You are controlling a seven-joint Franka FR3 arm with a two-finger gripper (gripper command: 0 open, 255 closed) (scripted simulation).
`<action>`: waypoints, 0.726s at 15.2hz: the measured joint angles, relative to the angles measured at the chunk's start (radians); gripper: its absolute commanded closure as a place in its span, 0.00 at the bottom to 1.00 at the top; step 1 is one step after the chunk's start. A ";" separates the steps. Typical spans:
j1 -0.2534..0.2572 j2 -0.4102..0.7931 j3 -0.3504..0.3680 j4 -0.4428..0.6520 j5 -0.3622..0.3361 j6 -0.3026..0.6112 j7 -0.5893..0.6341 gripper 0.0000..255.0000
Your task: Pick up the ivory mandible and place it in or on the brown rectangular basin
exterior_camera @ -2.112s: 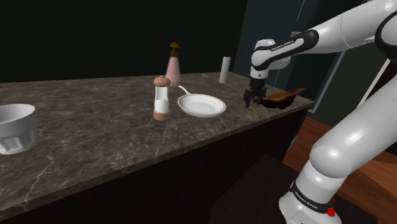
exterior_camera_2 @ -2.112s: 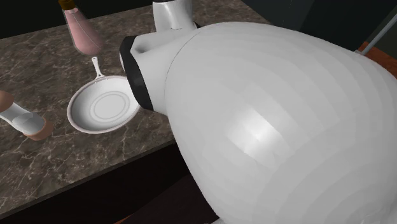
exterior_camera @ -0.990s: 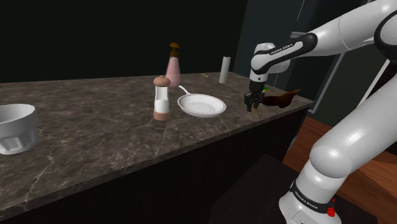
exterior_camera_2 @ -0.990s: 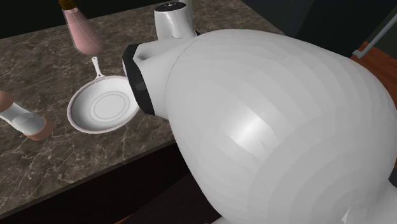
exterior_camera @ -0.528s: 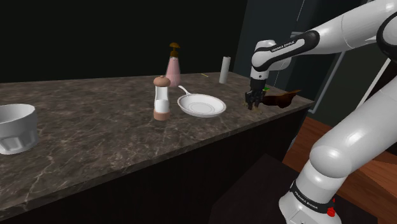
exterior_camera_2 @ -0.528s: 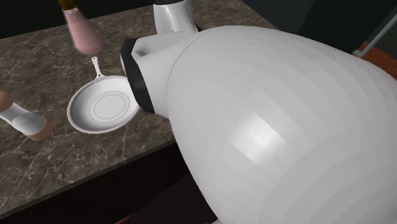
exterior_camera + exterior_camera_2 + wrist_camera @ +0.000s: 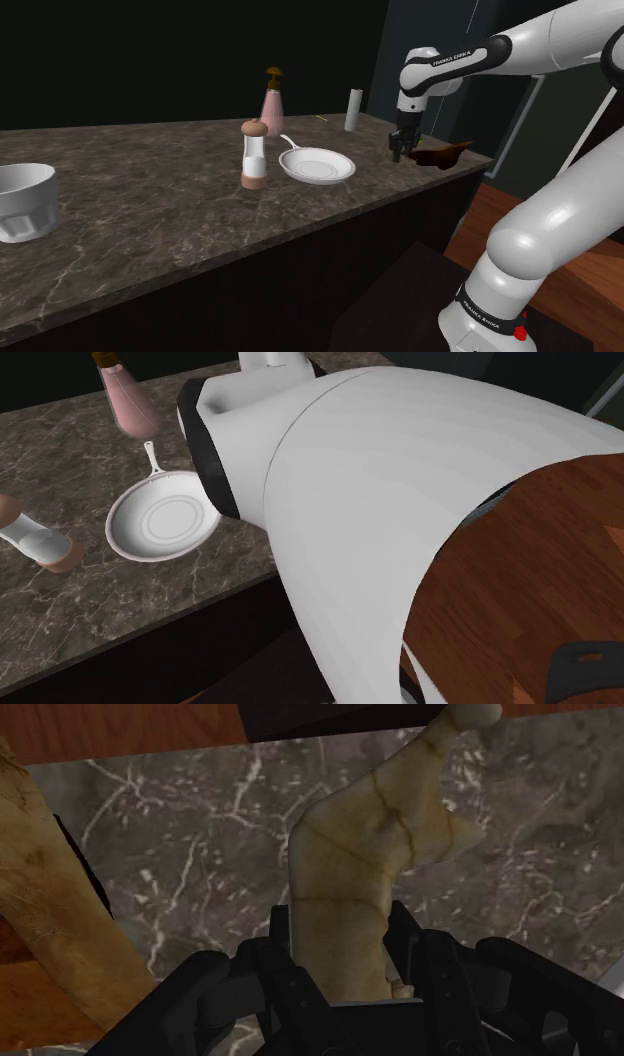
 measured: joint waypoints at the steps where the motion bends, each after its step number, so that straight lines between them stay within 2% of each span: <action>1: 0.001 -0.005 0.003 0.009 0.000 -0.015 0.002 1.00; 11: 0.004 -0.021 0.013 0.130 0.006 -0.151 -0.005 1.00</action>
